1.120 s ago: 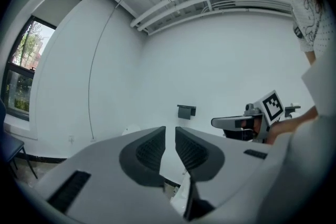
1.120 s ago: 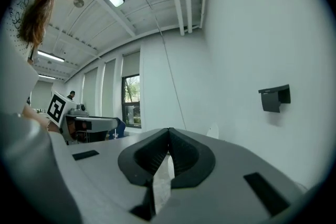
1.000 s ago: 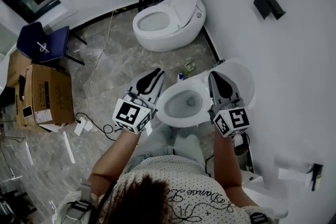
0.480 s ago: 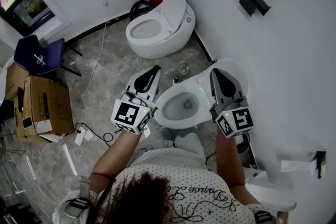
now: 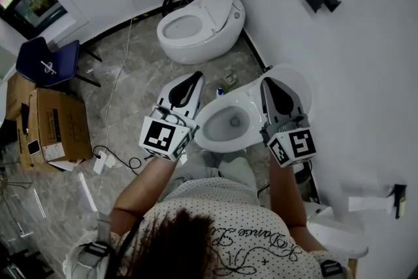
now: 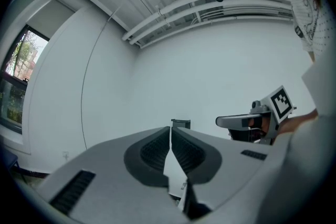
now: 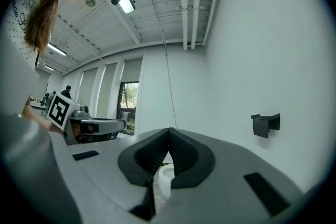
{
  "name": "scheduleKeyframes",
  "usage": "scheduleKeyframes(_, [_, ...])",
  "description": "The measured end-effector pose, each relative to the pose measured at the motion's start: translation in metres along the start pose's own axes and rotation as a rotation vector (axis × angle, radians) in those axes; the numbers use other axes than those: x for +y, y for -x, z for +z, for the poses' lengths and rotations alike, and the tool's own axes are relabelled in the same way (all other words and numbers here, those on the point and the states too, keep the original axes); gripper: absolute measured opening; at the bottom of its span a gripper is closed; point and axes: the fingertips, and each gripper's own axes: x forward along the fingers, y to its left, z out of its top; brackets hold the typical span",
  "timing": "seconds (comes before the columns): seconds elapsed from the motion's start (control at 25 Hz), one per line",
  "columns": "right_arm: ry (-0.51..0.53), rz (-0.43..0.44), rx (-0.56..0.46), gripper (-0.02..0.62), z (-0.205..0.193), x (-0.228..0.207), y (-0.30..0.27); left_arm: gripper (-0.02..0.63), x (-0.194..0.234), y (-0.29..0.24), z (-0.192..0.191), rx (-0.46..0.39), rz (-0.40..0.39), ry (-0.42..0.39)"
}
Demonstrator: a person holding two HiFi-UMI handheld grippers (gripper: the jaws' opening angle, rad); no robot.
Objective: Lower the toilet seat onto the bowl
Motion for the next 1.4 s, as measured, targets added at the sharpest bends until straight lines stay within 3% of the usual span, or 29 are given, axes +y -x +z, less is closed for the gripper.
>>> scheduleKeyframes(1.4, [0.004,-0.071,-0.003,0.010,0.002,-0.018,-0.008,0.012,0.007,-0.016,-0.006,0.009,-0.017,0.010])
